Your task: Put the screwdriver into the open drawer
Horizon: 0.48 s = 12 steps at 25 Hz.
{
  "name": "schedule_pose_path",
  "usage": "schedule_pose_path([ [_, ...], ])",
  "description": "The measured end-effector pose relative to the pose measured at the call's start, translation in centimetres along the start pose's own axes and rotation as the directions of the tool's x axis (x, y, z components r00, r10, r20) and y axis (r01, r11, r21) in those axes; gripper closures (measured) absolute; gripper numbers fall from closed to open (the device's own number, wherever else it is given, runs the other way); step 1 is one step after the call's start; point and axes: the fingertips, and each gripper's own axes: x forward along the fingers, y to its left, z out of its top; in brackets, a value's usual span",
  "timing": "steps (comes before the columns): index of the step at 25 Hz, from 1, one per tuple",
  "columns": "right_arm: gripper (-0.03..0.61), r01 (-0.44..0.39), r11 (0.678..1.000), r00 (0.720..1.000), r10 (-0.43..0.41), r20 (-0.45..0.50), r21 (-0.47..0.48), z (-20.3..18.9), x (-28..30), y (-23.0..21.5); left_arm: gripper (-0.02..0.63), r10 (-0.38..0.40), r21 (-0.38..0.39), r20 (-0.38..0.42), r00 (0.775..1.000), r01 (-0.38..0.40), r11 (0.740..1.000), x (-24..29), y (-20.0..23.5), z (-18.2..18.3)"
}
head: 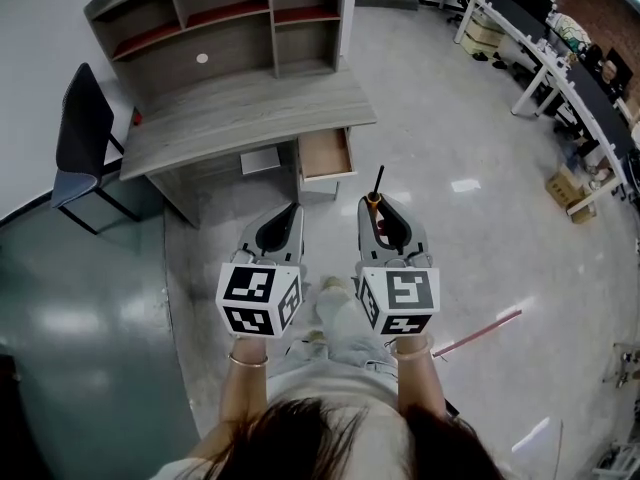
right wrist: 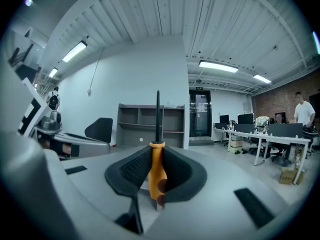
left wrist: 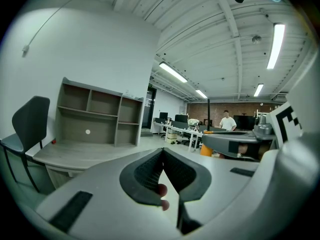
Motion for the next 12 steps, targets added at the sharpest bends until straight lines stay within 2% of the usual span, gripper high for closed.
schedule_pose_path([
  [12, 0.494, -0.022, 1.0, 1.0, 0.022, -0.021, 0.004, -0.8, 6.5, -2.5, 0.597, 0.037, -0.002, -0.01, 0.999, -0.037, 0.999, 5.8, 3.2, 0.9],
])
